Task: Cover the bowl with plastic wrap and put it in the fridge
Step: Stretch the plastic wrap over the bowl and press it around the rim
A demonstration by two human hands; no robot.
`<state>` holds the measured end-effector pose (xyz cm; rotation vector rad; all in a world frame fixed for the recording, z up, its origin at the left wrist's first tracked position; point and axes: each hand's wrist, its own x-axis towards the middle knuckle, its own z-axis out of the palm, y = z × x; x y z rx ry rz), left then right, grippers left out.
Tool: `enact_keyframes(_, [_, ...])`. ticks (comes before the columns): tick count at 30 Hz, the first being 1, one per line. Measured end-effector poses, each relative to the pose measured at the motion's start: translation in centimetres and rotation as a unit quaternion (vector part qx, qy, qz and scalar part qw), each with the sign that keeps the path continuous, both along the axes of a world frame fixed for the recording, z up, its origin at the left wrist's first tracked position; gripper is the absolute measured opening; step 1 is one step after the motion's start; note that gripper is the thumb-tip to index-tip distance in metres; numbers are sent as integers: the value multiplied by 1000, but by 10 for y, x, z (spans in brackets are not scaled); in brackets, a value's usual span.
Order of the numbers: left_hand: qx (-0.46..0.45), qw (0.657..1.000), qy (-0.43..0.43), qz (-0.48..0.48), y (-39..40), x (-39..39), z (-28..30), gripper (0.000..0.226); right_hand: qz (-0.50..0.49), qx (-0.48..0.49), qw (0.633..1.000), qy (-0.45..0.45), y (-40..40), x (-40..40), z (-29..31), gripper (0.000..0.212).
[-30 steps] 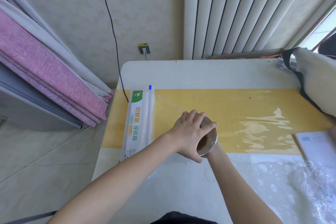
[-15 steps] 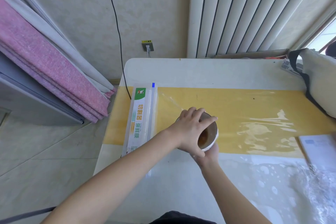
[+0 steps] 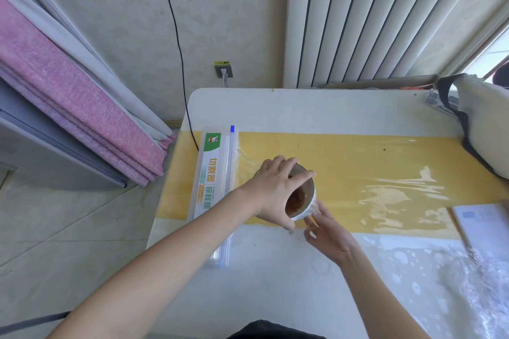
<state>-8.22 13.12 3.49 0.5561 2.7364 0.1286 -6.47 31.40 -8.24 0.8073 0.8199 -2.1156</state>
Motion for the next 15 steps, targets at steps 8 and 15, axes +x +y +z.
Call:
enact_keyframes(8, [21, 1000, -11, 0, 0, 0, 5, 111, -40, -163, 985, 42, 15, 2, -3, 46])
enact_keyframes(15, [-8, 1000, -3, -27, 4, 3, 2, 113, -80, -123, 989, 10, 4, -18, 3, 48])
